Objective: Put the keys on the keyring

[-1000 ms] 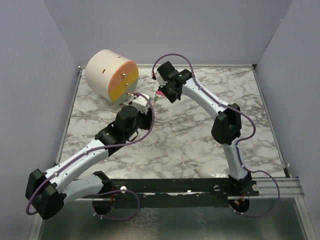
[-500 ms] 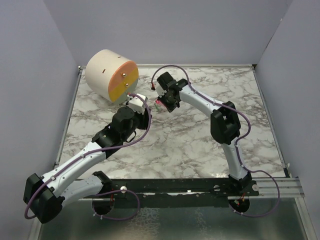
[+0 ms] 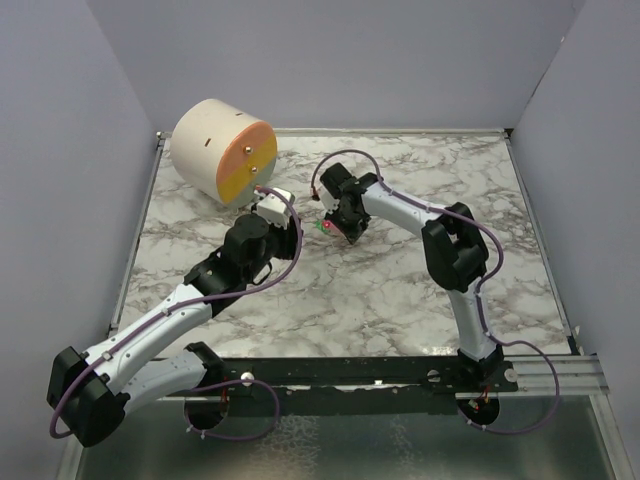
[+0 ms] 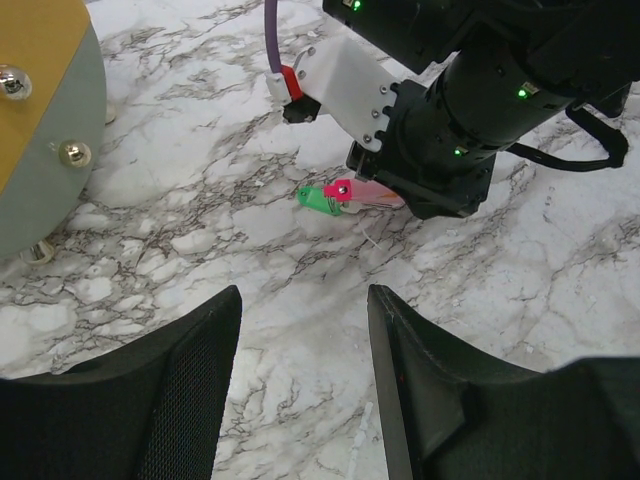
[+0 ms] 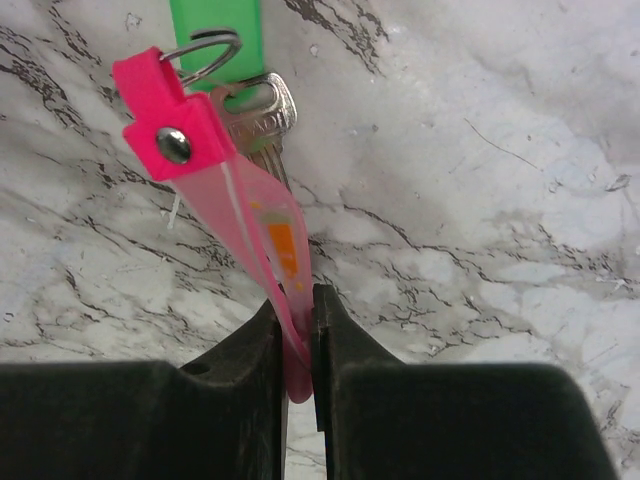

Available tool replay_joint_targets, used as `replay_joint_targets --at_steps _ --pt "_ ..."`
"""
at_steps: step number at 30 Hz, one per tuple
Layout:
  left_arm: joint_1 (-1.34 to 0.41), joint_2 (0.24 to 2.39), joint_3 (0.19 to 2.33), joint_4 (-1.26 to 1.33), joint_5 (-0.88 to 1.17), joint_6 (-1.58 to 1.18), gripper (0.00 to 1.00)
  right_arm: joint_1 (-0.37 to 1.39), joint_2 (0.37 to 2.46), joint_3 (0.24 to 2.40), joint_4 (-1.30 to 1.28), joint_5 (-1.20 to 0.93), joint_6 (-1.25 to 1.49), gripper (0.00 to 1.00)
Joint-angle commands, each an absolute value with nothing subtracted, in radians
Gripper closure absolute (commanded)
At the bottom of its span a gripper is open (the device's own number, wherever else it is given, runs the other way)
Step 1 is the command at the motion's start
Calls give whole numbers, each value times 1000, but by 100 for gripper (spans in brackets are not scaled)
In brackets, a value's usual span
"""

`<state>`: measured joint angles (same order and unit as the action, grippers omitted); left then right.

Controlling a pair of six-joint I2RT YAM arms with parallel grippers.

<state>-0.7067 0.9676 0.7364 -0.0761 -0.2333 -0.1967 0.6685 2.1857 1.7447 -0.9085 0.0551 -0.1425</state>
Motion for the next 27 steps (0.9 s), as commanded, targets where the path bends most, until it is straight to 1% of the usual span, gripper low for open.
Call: replay_joint_targets --at_steps 1,8,14,18,22,27 --pt "-699 955 721 -48 -253 -206 44 671 2111 1733 -874 103 -130 99" --pt "-698 950 719 -44 -262 -206 44 667 2050 1718 -823 111 -130 99" --pt "-696 916 721 -52 -276 -210 44 668 2032 1791 -762 39 -168 99" --pt "-694 898 721 -65 -287 -206 44 673 2055 1862 -745 -14 -176 99" --pt "-693 895 721 -71 -291 -203 44 673 2127 1942 -821 48 -150 99" --pt "-690 900 716 -69 -288 -202 44 650 2166 1906 -859 75 -107 99"
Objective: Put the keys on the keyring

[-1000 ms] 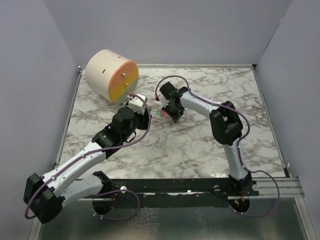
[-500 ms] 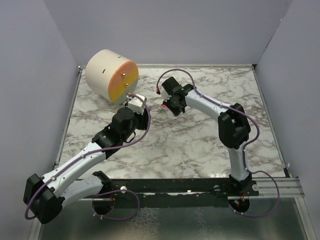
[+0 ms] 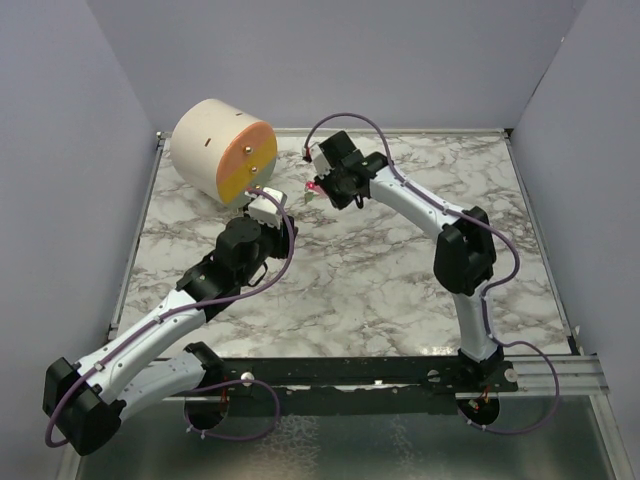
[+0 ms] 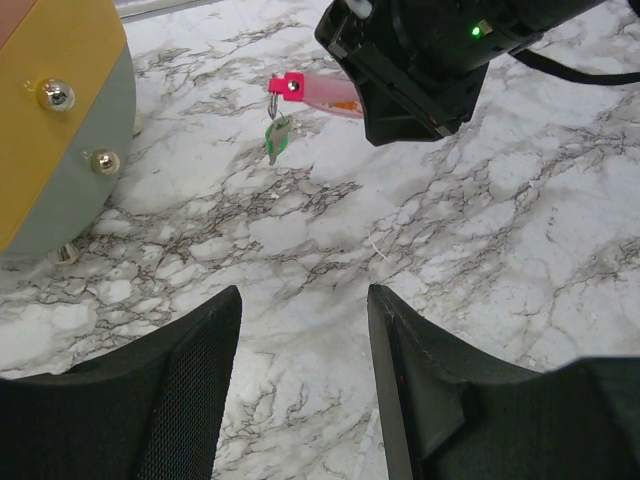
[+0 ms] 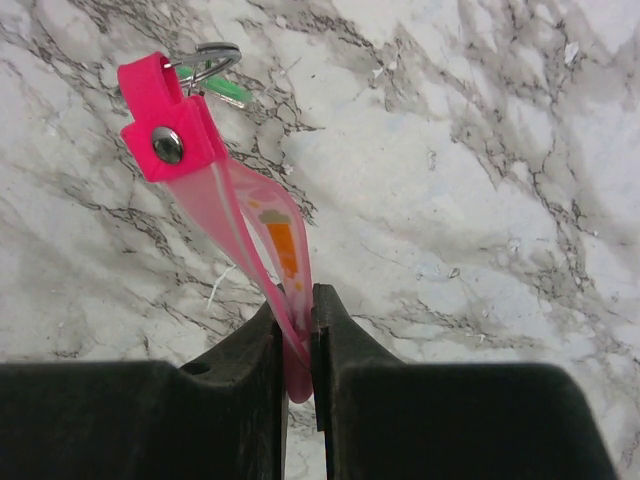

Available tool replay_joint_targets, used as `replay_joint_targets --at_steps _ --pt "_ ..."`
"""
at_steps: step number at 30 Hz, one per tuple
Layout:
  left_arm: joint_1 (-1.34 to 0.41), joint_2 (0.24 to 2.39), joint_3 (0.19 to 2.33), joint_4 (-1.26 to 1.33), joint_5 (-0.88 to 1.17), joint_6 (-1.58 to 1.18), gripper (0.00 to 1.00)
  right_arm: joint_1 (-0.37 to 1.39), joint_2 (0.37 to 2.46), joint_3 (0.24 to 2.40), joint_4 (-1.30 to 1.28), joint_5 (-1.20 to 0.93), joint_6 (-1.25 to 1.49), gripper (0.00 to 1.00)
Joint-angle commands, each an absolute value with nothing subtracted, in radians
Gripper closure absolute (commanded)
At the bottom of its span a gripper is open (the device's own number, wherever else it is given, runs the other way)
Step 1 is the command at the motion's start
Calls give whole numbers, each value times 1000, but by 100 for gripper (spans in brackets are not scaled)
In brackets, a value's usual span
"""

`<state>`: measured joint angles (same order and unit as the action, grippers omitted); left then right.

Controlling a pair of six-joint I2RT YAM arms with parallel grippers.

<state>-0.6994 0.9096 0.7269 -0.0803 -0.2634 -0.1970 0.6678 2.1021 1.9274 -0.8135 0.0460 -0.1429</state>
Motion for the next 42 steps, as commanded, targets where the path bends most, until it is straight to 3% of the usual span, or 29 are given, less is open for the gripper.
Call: replay_joint_targets --at_steps 1,12,16,17,18,20,21,22,27,33,42 --pt "-690 902 716 -69 -287 -202 44 641 2165 1886 -860 73 -103 99" --pt "-689 907 707 -63 -284 -204 44 592 2050 1614 -835 125 -73 96" --pt "-687 906 707 -63 -284 -205 44 577 1965 1512 -835 215 -10 68" --pt "-687 905 707 -61 -283 -205 44 576 1927 1487 -823 222 0 50" --pt "-687 906 708 -61 -282 -206 44 576 1892 1462 -809 224 9 40" --pt "-687 910 708 -59 -277 -208 44 576 1840 1439 -806 234 25 35" --pt "-687 912 709 -59 -274 -210 44 577 1821 1433 -811 243 30 26" --pt "-687 915 709 -58 -271 -211 44 577 1806 1429 -812 252 33 24" --pt "-687 924 709 -54 -262 -217 44 576 1728 1387 -749 287 43 22" --pt "-687 906 680 -15 -256 -230 44 577 1560 1229 -463 280 98 18" --pt "-687 904 664 60 -285 -295 33 577 1162 898 -39 362 308 10"
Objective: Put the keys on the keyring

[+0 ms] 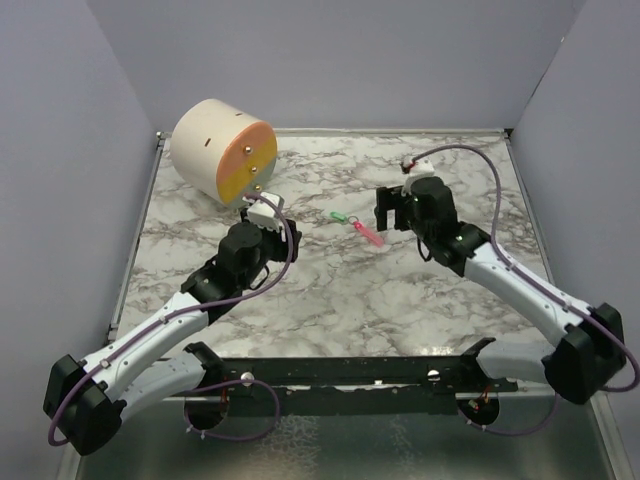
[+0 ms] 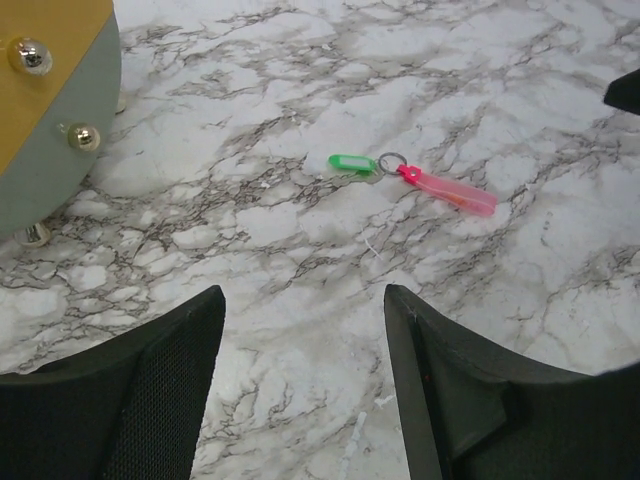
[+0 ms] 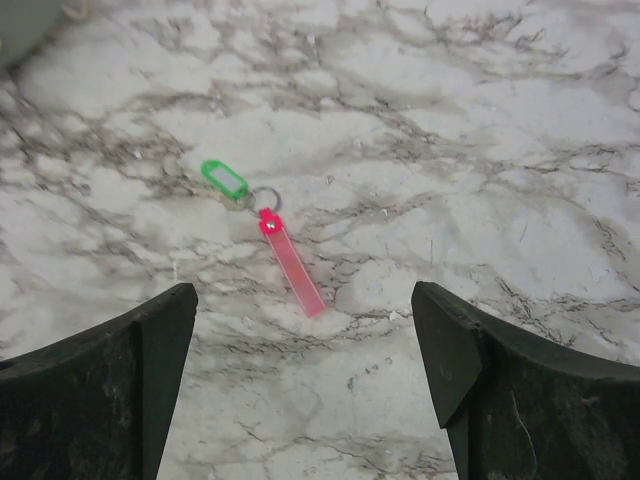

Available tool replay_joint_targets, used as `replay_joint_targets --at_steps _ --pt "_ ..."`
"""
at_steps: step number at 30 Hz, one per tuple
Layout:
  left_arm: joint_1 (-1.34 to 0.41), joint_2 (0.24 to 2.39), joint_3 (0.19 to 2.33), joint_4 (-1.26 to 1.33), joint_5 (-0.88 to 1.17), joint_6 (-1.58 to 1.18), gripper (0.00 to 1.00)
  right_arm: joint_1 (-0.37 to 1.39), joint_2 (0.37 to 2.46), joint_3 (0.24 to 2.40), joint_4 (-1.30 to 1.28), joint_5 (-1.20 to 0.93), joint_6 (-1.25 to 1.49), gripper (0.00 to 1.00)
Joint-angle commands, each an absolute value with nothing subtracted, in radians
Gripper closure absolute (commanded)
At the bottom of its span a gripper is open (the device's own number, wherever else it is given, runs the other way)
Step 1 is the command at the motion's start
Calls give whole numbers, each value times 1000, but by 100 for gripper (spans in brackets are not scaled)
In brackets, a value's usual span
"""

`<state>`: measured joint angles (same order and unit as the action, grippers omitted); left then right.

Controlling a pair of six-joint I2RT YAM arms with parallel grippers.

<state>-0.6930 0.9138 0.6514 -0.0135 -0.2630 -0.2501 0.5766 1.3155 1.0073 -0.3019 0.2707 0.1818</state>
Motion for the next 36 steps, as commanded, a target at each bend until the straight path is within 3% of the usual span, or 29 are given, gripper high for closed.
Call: replay_joint_targets --at_steps 1,3,4,5,11,21,36 --pt "-688 906 665 62 -289 -303 32 577 1112 859 -9 379 324 10" --pt "-689 911 665 77 -289 -312 26 577 1013 773 39 404 364 10" --pt "-689 913 664 86 -286 -317 7 577 961 725 70 402 378 10" --pt "-689 917 662 97 -286 -324 2 577 915 675 111 386 376 10" --pt "-689 950 655 163 -334 -381 1 577 694 485 206 328 334 10" --pt "-694 996 653 304 -421 -479 1 576 541 378 154 318 347 10" --pt "-746 970 593 426 -340 -469 1 577 682 442 79 248 263 10"
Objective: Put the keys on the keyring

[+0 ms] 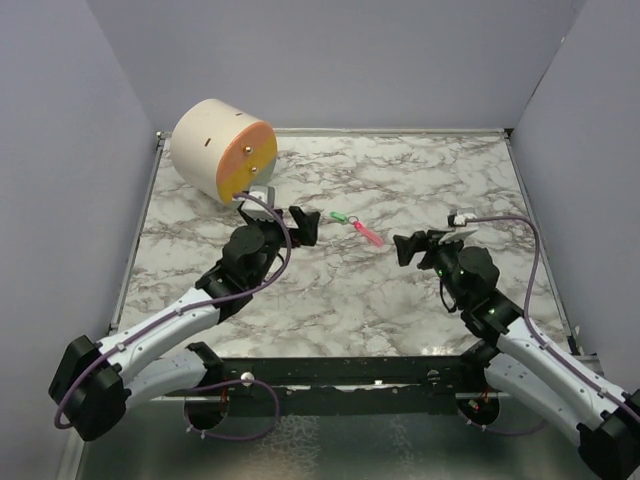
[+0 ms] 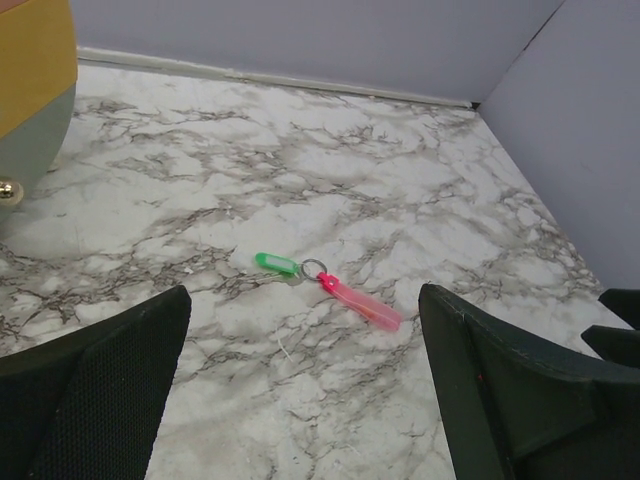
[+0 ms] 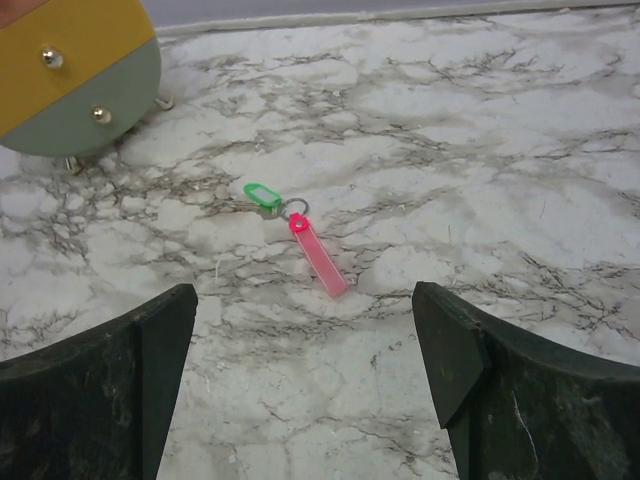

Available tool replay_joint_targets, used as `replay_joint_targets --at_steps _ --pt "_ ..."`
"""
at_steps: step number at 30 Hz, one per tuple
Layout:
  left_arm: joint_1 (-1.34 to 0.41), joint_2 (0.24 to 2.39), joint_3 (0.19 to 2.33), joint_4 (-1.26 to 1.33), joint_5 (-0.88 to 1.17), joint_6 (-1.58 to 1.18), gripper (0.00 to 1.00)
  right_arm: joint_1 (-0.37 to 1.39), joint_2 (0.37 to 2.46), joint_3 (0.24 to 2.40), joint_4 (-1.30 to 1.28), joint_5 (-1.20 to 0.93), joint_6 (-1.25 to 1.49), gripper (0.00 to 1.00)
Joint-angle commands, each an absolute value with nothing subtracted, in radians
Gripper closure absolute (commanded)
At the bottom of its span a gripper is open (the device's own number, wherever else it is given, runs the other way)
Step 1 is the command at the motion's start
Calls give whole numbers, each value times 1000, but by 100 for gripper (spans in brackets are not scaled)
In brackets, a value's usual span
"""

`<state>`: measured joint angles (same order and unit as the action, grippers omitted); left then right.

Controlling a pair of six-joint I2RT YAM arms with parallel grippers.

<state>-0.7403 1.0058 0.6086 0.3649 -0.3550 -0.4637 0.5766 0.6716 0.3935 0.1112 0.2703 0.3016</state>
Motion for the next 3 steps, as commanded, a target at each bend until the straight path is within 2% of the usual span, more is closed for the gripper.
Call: replay_joint_targets --at_steps 1,3 --pt "-746 967 591 430 -335 -458 1 577 681 440 78 249 264 10" --pt "-751 953 584 438 -344 -439 1 577 675 432 86 244 266 10"
